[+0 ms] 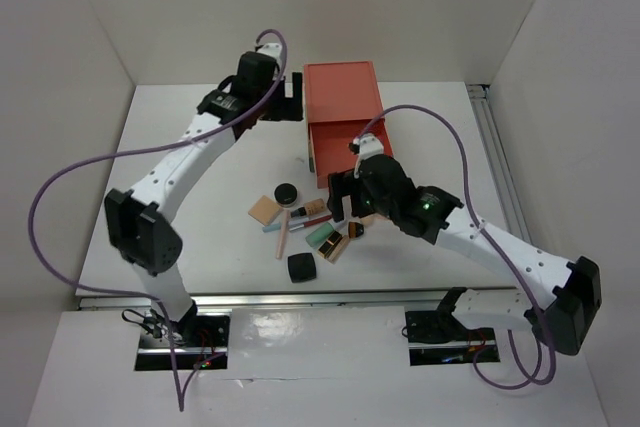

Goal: Organize the makeup

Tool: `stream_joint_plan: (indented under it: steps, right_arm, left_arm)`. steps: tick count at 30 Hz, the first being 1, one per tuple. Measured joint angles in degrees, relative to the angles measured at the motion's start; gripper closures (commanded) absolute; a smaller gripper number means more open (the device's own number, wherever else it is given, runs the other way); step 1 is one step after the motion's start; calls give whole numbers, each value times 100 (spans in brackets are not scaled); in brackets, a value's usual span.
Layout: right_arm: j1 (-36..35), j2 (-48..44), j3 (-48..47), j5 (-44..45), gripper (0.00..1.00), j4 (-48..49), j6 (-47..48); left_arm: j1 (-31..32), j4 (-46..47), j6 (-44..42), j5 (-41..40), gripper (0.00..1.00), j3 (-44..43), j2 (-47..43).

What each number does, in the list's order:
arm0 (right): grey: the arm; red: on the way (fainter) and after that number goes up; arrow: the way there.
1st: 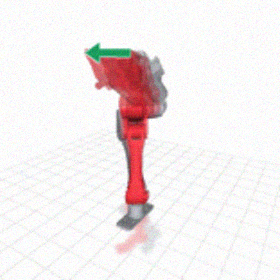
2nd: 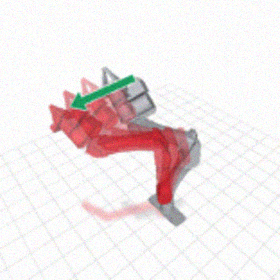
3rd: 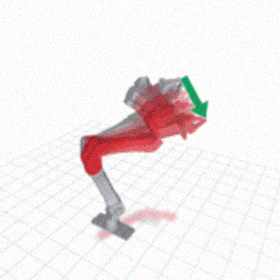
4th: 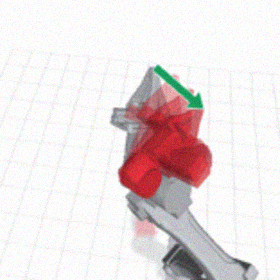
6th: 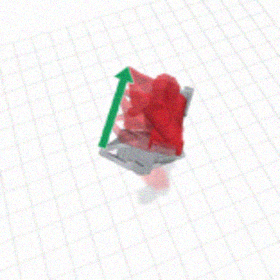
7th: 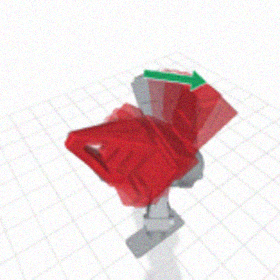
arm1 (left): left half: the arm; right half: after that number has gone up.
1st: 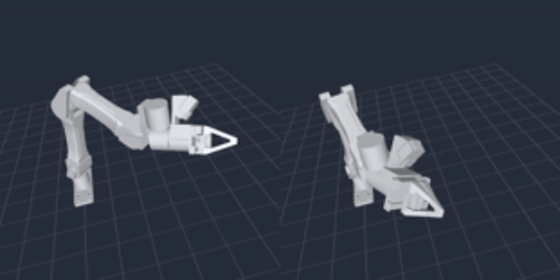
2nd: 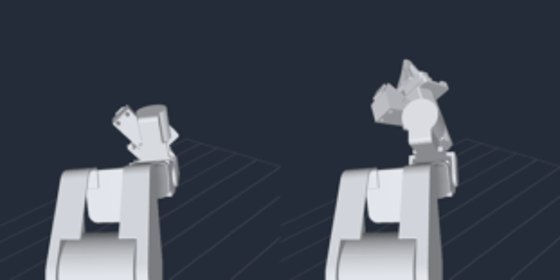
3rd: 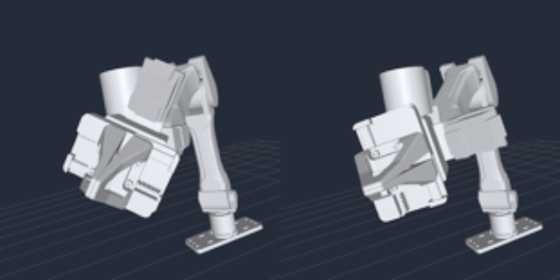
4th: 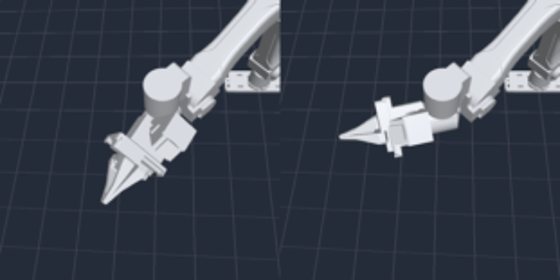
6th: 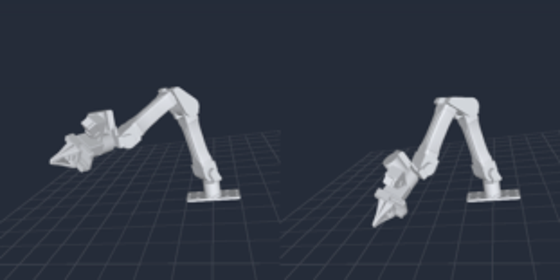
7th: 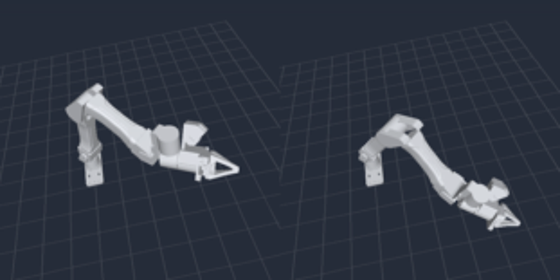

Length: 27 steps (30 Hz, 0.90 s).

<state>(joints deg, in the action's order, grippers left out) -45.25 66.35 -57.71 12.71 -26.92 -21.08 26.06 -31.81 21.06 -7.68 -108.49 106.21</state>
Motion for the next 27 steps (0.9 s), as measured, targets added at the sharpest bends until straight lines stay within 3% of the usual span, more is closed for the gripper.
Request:
stream_joint_plan:
  steps: [7,10,14,21,27]
  right_arm:
    - [-1703,85,9,-57,1,-177,-105]
    - [-2592,796,7,68,1,-129,-507]
    - [-2789,1836,72,302,1,-144,-1207]
    - [-2824,2452,219,363,1,61,-1696]
    - [-2826,2885,216,291,1,402,-1655]
  left_arm:
    - [-127,9,693,-828,0,2940,-2977]
    - [-107,-166,1276,-916,0,4013,-3888]
    - [33,-632,1895,-907,0,5016,-4509]
    - [114,-1224,2461,-918,0,5541,-5484]
    - [114,-1300,2588,-927,0,5541,-5567]
